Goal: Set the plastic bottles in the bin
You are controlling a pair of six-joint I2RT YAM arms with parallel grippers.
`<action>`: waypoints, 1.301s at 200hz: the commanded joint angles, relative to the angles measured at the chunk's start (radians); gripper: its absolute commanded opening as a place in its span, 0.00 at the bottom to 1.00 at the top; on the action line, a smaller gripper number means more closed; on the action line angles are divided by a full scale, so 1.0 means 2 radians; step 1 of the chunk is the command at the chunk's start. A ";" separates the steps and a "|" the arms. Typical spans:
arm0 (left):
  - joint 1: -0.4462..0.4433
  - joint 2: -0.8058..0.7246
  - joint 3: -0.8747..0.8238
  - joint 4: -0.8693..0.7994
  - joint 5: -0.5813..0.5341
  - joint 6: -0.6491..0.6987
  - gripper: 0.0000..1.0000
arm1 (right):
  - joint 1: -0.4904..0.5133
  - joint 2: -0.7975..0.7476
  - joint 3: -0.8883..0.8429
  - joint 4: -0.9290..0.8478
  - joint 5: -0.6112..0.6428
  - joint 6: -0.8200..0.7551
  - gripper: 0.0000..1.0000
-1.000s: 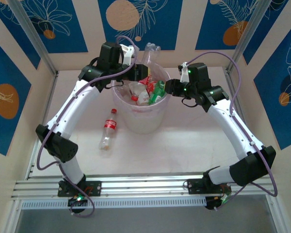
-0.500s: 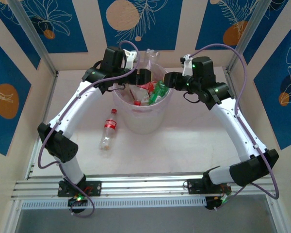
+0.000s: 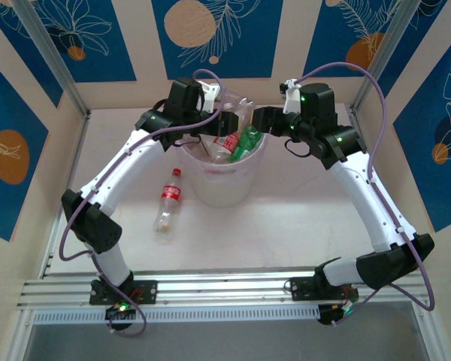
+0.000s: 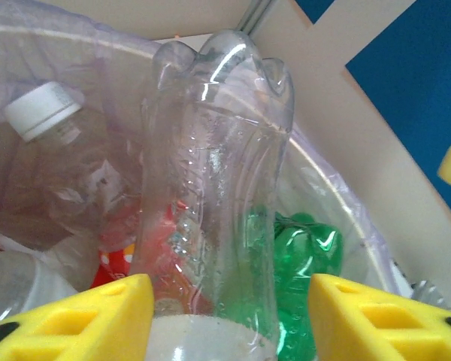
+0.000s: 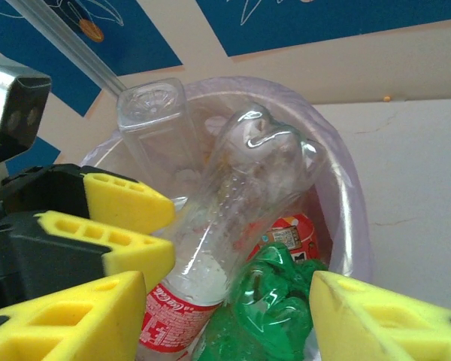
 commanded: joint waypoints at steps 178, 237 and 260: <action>-0.012 -0.056 0.072 -0.072 -0.058 0.058 0.72 | -0.016 -0.032 -0.023 -0.019 0.015 -0.004 0.55; 0.094 -0.197 -0.049 -0.111 -0.063 0.057 0.75 | -0.034 -0.045 -0.049 -0.016 -0.002 0.002 0.54; 0.175 -0.261 -0.140 -0.122 -0.042 0.037 0.76 | -0.037 -0.045 -0.054 -0.010 -0.012 0.007 0.54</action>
